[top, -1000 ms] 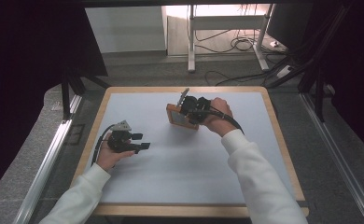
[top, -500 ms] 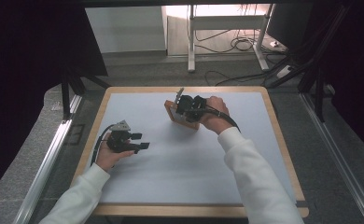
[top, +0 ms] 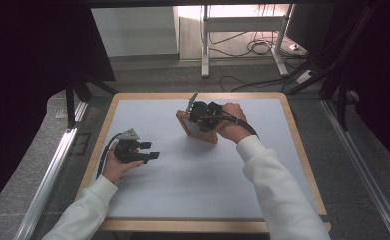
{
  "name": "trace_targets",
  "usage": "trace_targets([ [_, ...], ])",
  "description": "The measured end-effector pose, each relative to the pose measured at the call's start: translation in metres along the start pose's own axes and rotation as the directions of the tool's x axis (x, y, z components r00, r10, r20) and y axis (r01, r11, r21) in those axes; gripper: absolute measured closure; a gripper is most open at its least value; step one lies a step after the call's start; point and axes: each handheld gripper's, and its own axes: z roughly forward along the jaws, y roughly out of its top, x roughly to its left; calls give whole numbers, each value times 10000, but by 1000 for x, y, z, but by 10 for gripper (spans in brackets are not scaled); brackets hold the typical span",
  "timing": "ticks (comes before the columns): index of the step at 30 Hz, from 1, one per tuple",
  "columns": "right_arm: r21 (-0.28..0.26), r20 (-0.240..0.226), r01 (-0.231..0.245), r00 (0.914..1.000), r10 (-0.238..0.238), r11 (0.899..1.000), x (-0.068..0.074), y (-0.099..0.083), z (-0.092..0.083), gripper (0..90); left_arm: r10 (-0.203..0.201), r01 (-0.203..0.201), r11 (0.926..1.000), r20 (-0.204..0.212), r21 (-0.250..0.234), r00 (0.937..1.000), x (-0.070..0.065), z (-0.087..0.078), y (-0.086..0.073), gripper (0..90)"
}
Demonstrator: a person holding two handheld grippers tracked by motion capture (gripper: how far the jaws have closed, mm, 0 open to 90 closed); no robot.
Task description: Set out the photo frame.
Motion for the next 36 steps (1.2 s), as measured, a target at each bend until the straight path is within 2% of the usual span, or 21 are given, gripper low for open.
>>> trace_targets([
  [6, -438, -617, -73, 9981, 46, 9990, 9, -5, -15, 695, -63, 63, 10000, -49, -15, 10000, 2, -1, 0, 374],
  [10, -781, -1094, 12, 9939, -98, 9969, 18, -10, -23, 695, -75, 75, 10000, -53, -24, 10000, 2, -1, 0, 374],
  [13, -1041, -1456, 174, 9888, -325, 9944, 26, -15, -31, 694, -40, 40, 10000, -63, -3, 10000, 1, 0, 0, 374],
  [14, -1111, -1576, 96, 9871, -271, 9938, 27, -15, -33, 694, -75, 75, 10000, -56, -4, 10000, 1, 0, 0, 375],
  [15, -1159, -1635, 274, 9854, -463, 9929, 29, -17, -36, 694, -76, 76, 10000, -64, -2, 10000, 1, 0, 0, 375],
  [18, -1355, -1936, 232, 9798, -494, 9905, 33, -20, -42, 694, -43, 43, 10000, -63, -2, 10000, 1, 1, 0, 375],
  [21, -1529, -2357, -71, 9714, -295, 9882, 34, -24, -46, 694, -64, 64, 10000, -63, 16, 10000, 0, 1, 0, 375],
  [27, -1559, -2634, -88, 9641, -330, 9877, 31, -32, -39, 693, -56, 56, 10000, -54, 56, 10000, 0, 2, 0, 375],
  [30, -1562, -2882, -328, 9575, -138, 9872, 21, -38, -34, 691, -54, 54, 10000, -57, 51, 10000, 0, 2, 0, 375],
  [32, -1513, -2930, -337, 9560, -122, 9879, 16, -41, -31, 688, -36, 36, 10000, -56, 60, 10000, 0, 3, 0, 375],
  [34, -1400, -3122, -520, 9500, 58, 9888, 9, -44, -28, 681, -20, 20, 10000, -56, 74, 10000, -1, 3, 0, 375],
  [36, -1277, -3098, -615, 9506, 191, 9899, 5, -46, -24, 665, 18, -17, 9999, -50, 103, 10000, -1, 3, 0, 375],
])
